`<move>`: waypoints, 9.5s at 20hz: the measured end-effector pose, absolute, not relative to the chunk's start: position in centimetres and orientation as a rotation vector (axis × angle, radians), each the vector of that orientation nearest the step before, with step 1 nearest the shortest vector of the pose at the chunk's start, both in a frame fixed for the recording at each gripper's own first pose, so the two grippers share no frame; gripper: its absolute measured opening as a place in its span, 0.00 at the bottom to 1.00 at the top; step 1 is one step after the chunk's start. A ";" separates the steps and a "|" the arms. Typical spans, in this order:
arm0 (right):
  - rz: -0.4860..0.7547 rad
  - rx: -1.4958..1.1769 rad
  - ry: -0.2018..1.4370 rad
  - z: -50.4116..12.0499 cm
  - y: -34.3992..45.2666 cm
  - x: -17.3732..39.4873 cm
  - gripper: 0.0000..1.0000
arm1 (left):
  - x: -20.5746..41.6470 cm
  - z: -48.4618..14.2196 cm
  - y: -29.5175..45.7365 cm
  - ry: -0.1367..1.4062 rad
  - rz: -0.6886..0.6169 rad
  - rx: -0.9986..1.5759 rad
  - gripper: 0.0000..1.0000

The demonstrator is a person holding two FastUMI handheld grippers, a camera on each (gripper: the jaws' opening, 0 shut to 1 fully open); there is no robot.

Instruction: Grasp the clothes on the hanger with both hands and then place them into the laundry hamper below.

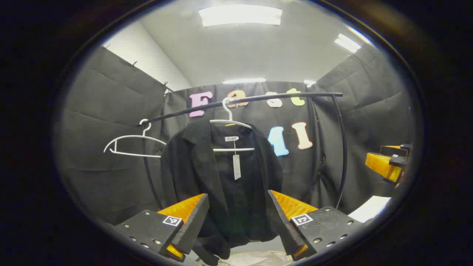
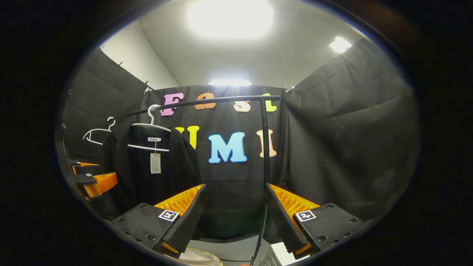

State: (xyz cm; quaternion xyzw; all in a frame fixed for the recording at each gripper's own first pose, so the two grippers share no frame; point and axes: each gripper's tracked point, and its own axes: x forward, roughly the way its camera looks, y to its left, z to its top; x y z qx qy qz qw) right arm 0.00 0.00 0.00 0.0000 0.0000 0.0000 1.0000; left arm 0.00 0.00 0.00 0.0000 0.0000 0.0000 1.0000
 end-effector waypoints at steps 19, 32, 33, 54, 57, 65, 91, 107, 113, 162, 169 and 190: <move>-0.028 0.006 0.037 -1.2 0.2 -1.1 0.98 | -0.5 0.2 1.2 -0.019 0.011 0.023 0.92; 0.035 0.010 0.009 1.0 6.9 1.6 0.97 | 1.3 2.2 6.4 -0.051 0.029 0.027 0.92; 0.047 0.023 0.017 0.9 7.7 2.1 0.97 | 1.5 2.3 6.7 -0.049 0.034 0.020 0.92; 0.414 0.061 0.061 0.2 16.8 16.5 0.96 | 10.7 3.7 7.0 -0.007 0.248 0.081 0.92; 0.456 0.068 0.064 0.3 18.3 18.4 0.97 | 12.4 3.1 7.4 0.009 0.278 0.078 0.92; 0.507 0.109 0.072 0.5 21.3 23.6 0.96 | 15.6 2.0 8.2 0.043 0.344 0.074 0.92; 0.405 0.062 0.046 1.0 22.1 28.9 0.01 | 16.4 0.5 11.4 0.132 0.388 0.117 0.01; 0.243 0.056 -0.161 7.8 16.0 31.5 0.01 | 12.1 11.6 15.9 -0.007 0.401 0.170 0.01; 0.231 0.068 -0.173 7.8 15.2 33.3 0.01 | 13.7 13.4 19.3 -0.017 0.370 0.176 0.01; 0.439 -0.029 0.230 -8.7 20.3 18.5 0.00 | 12.2 -3.5 13.8 0.209 0.030 -0.005 0.01; 0.507 -0.037 0.281 -11.4 22.8 14.5 0.01 | 12.2 -6.6 9.3 0.236 -0.024 -0.069 0.01; 0.510 -0.119 0.746 -36.0 22.8 5.7 0.00 | 6.3 -34.2 5.6 0.676 0.000 -0.089 0.01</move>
